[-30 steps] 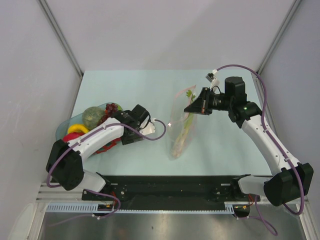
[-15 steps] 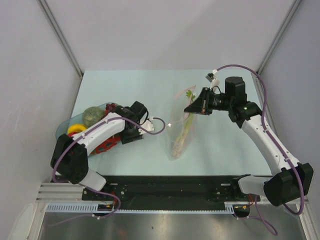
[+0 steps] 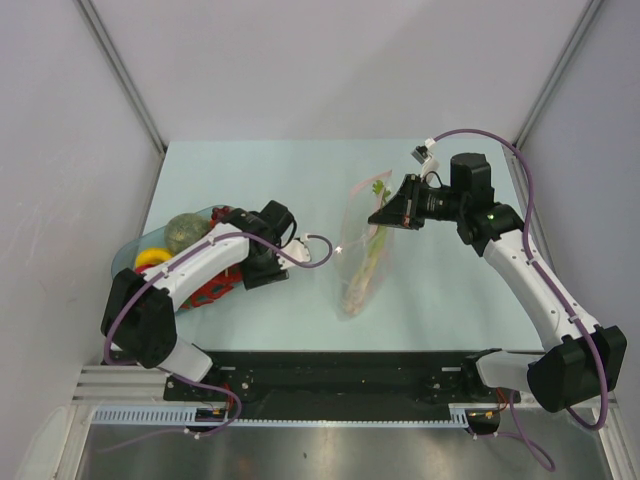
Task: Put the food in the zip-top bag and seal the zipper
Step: Pick up the fake lobster from the bin.
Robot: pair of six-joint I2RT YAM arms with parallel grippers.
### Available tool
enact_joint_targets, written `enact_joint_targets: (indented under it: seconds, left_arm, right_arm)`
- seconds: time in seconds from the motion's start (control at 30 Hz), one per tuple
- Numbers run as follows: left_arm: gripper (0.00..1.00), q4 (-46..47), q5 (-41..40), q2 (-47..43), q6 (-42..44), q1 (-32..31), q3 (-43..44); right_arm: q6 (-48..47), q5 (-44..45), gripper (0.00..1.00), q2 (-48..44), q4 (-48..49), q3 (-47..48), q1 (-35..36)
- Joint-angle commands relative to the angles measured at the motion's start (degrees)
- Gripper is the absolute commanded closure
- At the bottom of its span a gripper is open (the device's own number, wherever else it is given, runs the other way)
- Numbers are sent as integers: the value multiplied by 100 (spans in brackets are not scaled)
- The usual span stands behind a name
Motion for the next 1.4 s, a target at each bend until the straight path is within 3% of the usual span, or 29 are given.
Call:
enact_joint_targets:
  seconds: [0.0, 0.1, 0.23, 0.33, 0.63, 1.0, 1.1, 1.37]
  left_arm:
    - [37, 10, 161, 40, 131, 146, 40]
    - [31, 89, 108, 136, 202, 260, 40]
    - [32, 80, 196, 268, 263, 392, 136]
    - [37, 28, 310, 321, 290, 471, 233]
    - [67, -456, 697, 207, 228, 507, 690]
    - [89, -1062, 908, 75, 149, 507, 1103]
    - [98, -1282, 917, -12, 114, 507, 1183]
    - [100, -1581, 706, -355, 70, 507, 1068]
  right_arm:
    - [72, -140, 100, -64, 205, 2, -22]
    - [107, -175, 100, -73, 231, -24, -22]
    - [107, -184, 100, -82, 249, -42, -40]
    - [107, -193, 100, -56, 249, -33, -31]
    - [107, -175, 100, -47, 275, -24, -22]
    - [107, -175, 100, -29, 292, -7, -31]
    - [116, -167, 100, -3, 310, -7, -31]
    - [134, -167, 100, 6, 328, 2, -13]
